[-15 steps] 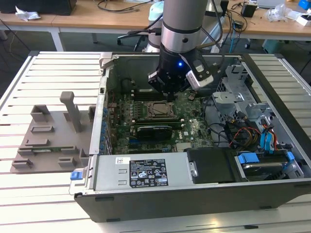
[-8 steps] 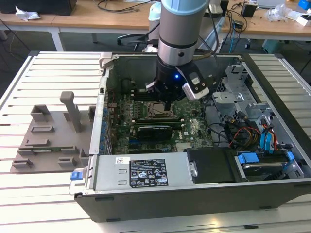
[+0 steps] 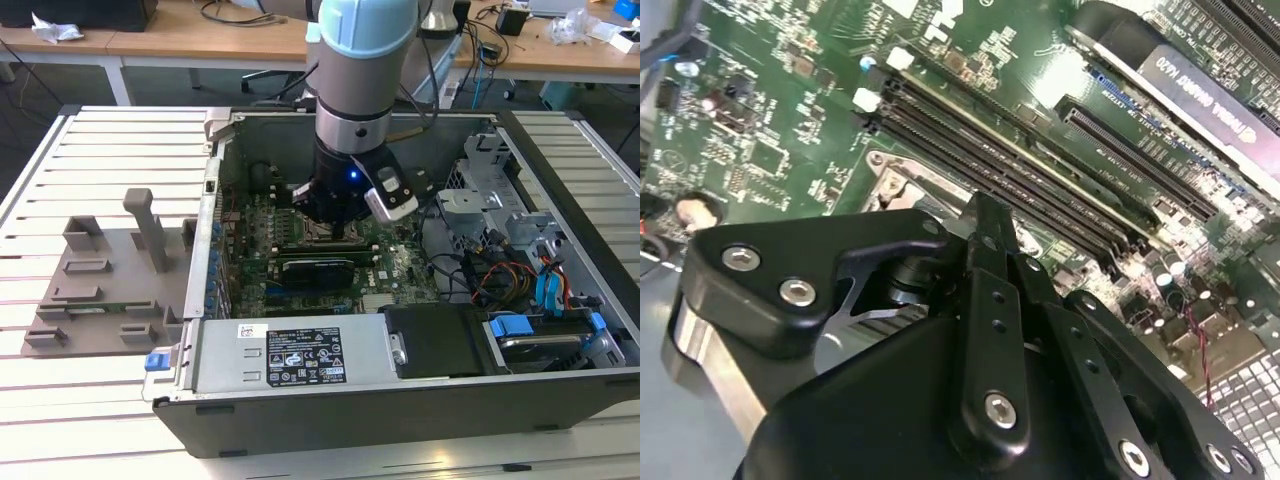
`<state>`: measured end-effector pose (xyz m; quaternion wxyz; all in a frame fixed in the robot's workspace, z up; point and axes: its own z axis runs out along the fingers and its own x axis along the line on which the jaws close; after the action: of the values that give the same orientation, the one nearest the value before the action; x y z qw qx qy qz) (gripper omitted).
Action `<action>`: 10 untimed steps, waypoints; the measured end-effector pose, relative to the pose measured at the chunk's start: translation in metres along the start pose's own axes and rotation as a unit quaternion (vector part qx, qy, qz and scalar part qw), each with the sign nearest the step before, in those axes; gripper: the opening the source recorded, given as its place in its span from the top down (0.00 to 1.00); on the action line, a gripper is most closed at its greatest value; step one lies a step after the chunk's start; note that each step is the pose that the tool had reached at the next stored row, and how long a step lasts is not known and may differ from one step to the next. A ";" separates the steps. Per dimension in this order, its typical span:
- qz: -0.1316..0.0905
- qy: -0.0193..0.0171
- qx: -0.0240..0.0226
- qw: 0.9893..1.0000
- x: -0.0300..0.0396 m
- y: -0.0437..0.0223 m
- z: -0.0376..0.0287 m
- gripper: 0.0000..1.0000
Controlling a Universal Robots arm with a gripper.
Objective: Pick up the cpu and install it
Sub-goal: 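Install the second cpu locking lever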
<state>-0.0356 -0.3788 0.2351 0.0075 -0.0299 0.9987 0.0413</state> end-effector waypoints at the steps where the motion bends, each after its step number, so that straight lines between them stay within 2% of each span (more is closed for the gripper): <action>1: 0.000 0.000 0.000 1.000 0.0016 -0.0002 0.0024 0.89; 4: 0.000 0.000 0.000 1.000 0.0066 -0.0004 0.0086 0.89; 7: 0.000 0.000 0.000 1.000 0.0158 -0.0006 0.0176 0.89; 10: 0.000 0.000 0.000 1.000 0.0241 -0.0006 0.0227 0.89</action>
<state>-0.0592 -0.3789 0.2120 0.0075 -0.0300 0.9987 0.0413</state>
